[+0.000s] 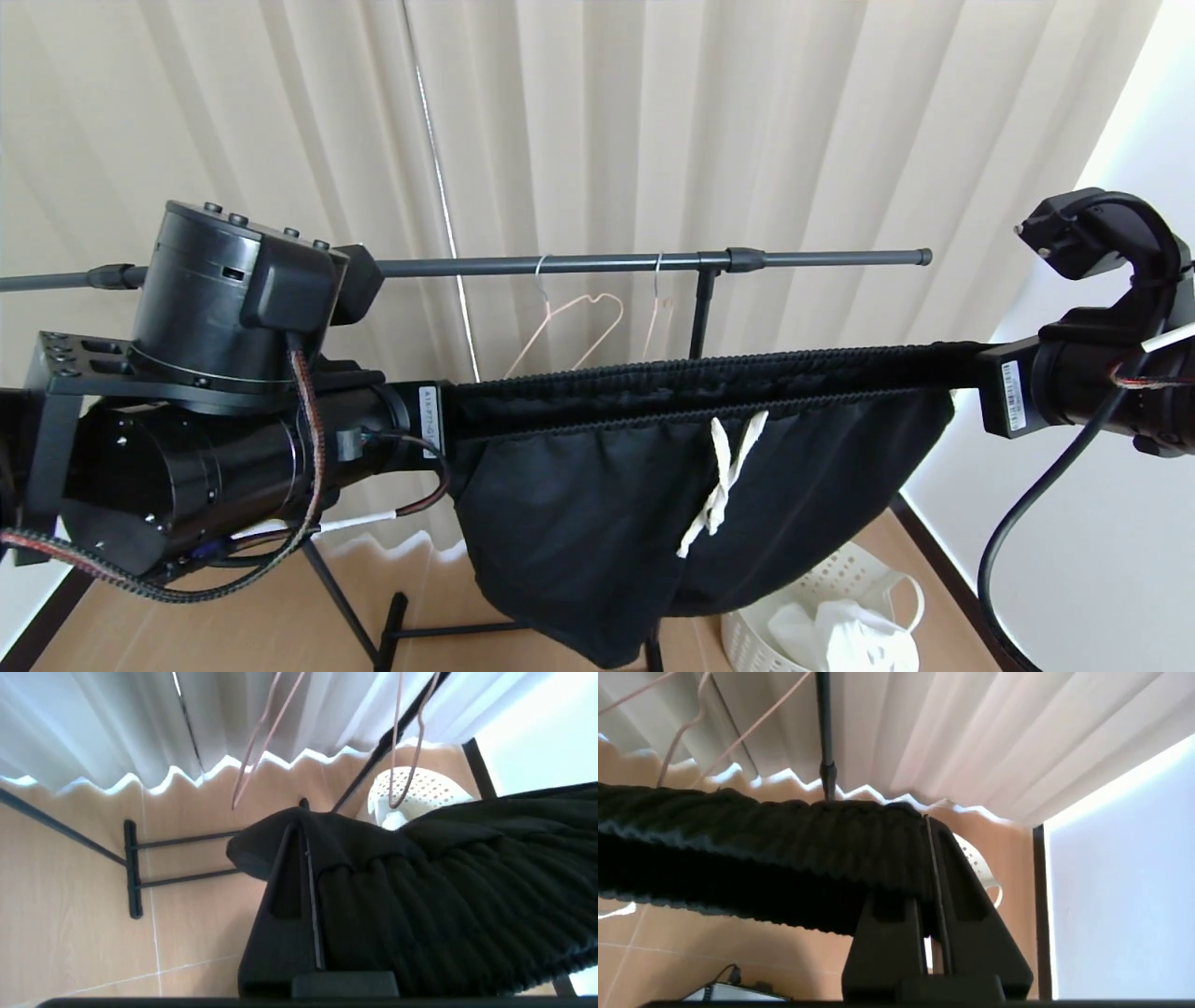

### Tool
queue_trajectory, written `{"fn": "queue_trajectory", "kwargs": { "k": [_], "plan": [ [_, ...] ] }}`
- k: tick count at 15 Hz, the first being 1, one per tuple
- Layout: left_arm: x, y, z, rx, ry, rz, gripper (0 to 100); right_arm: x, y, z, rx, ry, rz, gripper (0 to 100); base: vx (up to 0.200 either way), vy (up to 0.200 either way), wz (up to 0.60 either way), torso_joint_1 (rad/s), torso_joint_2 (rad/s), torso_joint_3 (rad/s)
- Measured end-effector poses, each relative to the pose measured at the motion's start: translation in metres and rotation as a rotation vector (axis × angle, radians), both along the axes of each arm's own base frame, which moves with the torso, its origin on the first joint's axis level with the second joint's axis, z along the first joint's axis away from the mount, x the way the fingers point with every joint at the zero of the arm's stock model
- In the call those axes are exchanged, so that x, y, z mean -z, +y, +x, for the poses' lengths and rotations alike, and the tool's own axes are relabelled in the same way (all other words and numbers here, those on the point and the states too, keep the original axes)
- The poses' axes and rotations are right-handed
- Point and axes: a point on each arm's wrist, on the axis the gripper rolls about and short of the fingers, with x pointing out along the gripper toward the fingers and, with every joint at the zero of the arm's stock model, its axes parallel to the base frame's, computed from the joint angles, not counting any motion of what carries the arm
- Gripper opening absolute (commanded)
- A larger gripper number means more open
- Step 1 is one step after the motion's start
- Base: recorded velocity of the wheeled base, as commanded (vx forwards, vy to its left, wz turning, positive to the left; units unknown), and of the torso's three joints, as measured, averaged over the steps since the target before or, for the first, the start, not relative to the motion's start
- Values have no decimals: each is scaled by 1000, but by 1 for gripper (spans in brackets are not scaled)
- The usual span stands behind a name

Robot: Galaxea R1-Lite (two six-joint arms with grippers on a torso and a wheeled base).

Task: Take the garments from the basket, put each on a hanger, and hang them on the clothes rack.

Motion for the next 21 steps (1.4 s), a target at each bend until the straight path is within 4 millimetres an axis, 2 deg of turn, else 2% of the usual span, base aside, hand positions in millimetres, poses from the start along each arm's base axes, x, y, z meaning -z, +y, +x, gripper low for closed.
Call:
{"fn": "queue_trajectory", "kwargs": {
  "k": [4,7,11,16,21],
  "plan": [
    [-10,-12,16,32,-21,-16,0,10,5,-3,-34,30,-46,0,0,0,0,0,0,0],
    [-22,-32,43,61,-52,-31,0,18,12,-9,-61,47,-112,0,0,0,0,0,0,0],
    [-31,-53,80,52,-101,-51,0,26,29,-29,-139,55,-172,0,0,0,0,0,0,0],
    [-35,-59,112,15,-137,-72,0,32,52,-53,-299,75,-199,0,0,0,0,0,0,0],
    [-40,-64,130,1,-169,-91,0,39,73,-73,-441,85,-213,0,0,0,0,0,0,0]
  ]
}}
